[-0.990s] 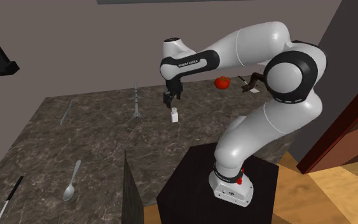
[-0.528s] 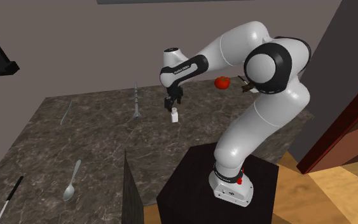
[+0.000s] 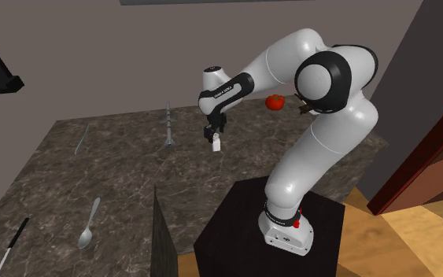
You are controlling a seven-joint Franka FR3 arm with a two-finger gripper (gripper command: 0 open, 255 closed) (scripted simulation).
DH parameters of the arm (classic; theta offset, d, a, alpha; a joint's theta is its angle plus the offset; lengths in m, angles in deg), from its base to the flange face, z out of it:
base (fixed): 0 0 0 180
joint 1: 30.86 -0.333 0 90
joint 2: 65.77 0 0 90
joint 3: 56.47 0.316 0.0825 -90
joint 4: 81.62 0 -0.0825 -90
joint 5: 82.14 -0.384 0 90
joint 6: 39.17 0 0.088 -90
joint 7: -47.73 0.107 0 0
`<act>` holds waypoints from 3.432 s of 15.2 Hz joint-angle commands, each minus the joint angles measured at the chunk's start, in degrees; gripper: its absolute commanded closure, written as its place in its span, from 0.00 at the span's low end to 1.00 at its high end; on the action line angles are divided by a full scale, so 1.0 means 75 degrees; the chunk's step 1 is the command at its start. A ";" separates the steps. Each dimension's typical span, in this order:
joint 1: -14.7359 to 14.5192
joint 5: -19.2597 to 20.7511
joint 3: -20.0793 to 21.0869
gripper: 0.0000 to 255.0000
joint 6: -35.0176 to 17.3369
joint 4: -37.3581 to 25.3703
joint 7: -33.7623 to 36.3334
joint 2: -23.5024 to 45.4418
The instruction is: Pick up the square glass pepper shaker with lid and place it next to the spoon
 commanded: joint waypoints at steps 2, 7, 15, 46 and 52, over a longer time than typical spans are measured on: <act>0.0000 0.0000 -0.0001 0.00 -0.0009 0.0005 -0.0001 0.0003; 0.0000 0.0000 -0.0001 1.00 -0.0008 0.0004 -0.0001 0.0002; 0.0003 0.0006 0.0011 1.00 0.0111 -0.0046 0.0004 -0.0068; -0.0027 -0.0066 0.0321 1.00 0.3465 -0.2331 -0.0004 -0.1145; -0.0492 -0.0453 0.1114 1.00 0.3457 -0.2455 0.1076 -0.0937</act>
